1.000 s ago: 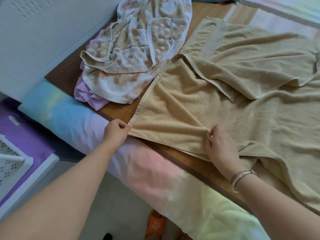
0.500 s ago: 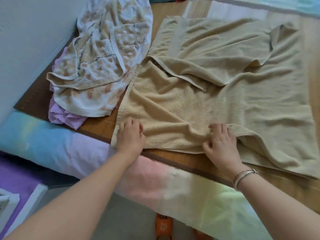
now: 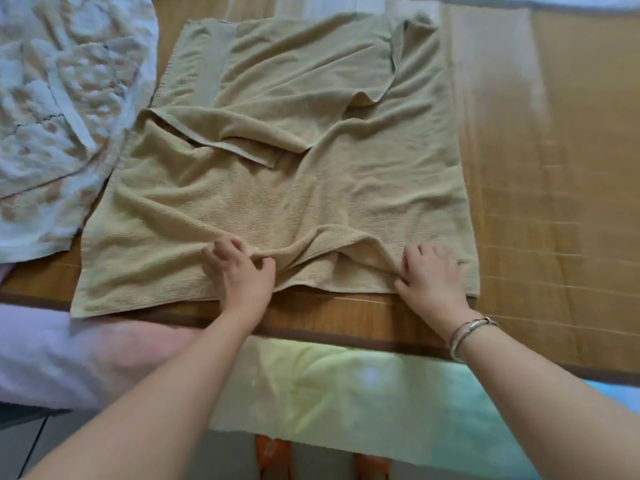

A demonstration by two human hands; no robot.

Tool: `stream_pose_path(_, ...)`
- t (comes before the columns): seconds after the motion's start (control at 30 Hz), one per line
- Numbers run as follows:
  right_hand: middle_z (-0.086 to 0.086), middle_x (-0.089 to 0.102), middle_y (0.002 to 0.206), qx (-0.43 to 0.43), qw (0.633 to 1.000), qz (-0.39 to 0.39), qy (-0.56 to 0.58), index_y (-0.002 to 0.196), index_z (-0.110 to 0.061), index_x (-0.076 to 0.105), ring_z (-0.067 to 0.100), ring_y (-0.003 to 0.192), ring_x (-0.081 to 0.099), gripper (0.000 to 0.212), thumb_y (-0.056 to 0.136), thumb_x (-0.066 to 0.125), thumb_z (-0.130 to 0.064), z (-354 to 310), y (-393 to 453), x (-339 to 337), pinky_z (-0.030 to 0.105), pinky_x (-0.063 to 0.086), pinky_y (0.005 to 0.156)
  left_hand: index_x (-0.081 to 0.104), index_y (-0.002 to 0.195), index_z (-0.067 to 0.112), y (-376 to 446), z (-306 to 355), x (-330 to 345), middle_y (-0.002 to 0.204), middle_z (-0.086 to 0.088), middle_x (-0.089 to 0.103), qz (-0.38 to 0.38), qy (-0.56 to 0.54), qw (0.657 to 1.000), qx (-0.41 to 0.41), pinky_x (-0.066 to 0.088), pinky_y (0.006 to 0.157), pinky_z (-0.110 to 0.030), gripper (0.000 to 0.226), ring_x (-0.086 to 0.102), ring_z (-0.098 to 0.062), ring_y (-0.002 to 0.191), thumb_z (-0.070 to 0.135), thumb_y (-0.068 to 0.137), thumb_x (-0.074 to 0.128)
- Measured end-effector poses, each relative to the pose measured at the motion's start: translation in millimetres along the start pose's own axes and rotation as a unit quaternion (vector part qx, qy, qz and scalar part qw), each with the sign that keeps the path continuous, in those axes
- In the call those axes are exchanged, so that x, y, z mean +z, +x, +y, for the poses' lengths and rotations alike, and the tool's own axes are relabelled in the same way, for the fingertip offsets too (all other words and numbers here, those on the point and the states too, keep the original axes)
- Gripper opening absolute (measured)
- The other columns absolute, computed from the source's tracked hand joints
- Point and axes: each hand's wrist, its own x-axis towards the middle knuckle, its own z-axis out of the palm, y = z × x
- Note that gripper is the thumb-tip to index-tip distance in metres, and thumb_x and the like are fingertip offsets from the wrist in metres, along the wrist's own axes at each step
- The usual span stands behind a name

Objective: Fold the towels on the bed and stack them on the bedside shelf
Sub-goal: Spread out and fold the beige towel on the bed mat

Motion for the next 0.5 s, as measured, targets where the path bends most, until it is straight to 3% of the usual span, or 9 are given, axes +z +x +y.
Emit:
stream_pose_path(0.07, 0.008, 0.053, 0.097, -0.022, 0.999, 0.025, 0.029, 0.095, -0.012, 0.047, 0.033, 0.086, 0.052, 0.020, 0.078, 0.058, -0.012, 1, 2, -5, 0.037, 0.036, 0.063, 0.032, 0.105, 0.010, -1, -3, 1, 0.129, -0.018, 0.029, -0.003, 0.004, 1.000, -0.022, 0.027, 0.103, -0.044, 0.042, 0.031, -0.037, 0.119, 0.018, 0.078, 0.063)
stream_pose_path(0.2, 0.011, 0.044, 0.097, 0.094, 0.984, 0.114, 0.096, 0.089, -0.010, 0.045, 0.032, 0.059, 0.046, 0.028, 0.070, 0.052, 0.009, 33, -1, -21, 0.036, 0.039, 0.048, 0.034, 0.115, 0.007, 1, -4, 7, 0.132, -0.018, 0.030, -0.030, 0.039, 0.998, -0.042, 0.023, 0.102, -0.040, 0.048, 0.030, -0.037, 0.119, 0.022, 0.079, 0.062)
stream_pose_path(0.27, 0.009, 0.040, 0.092, 0.107, 0.983, 0.118, 0.088, 0.086, -0.011, 0.042, 0.027, 0.054, 0.042, 0.029, 0.070, 0.052, 0.012, 49, -8, -22, 0.036, 0.042, 0.045, 0.034, 0.117, 0.008, 0, -2, 9, 0.131, -0.016, 0.030, -0.058, 0.049, 0.996, -0.046, 0.023, 0.103, -0.039, 0.051, 0.028, -0.036, 0.121, 0.026, 0.080, 0.063)
stream_pose_path(0.37, 0.008, 0.041, 0.102, 0.138, 0.981, 0.098, 0.098, 0.098, -0.013, 0.043, 0.029, 0.080, 0.051, 0.037, 0.071, 0.061, 0.003, 57, -19, -16, 0.036, 0.044, 0.055, 0.036, 0.118, 0.008, -3, -2, 9, 0.129, -0.015, 0.031, -0.080, 0.102, 0.991, -0.018, 0.025, 0.103, -0.040, 0.053, 0.029, -0.035, 0.119, 0.028, 0.078, 0.064)
stream_pose_path(0.5, 0.017, 0.040, 0.129, 0.283, 0.932, 0.053, 0.221, 0.125, -0.007, 0.036, 0.038, 0.119, 0.041, 0.061, 0.074, 0.067, -0.019, 63, -28, -5, 0.045, 0.039, 0.095, 0.036, 0.126, 0.007, -9, -9, 11, 0.133, -0.016, 0.030, -0.073, 0.182, 0.980, 0.044, 0.027, 0.102, -0.043, 0.057, 0.030, -0.037, 0.117, 0.032, 0.082, 0.061)
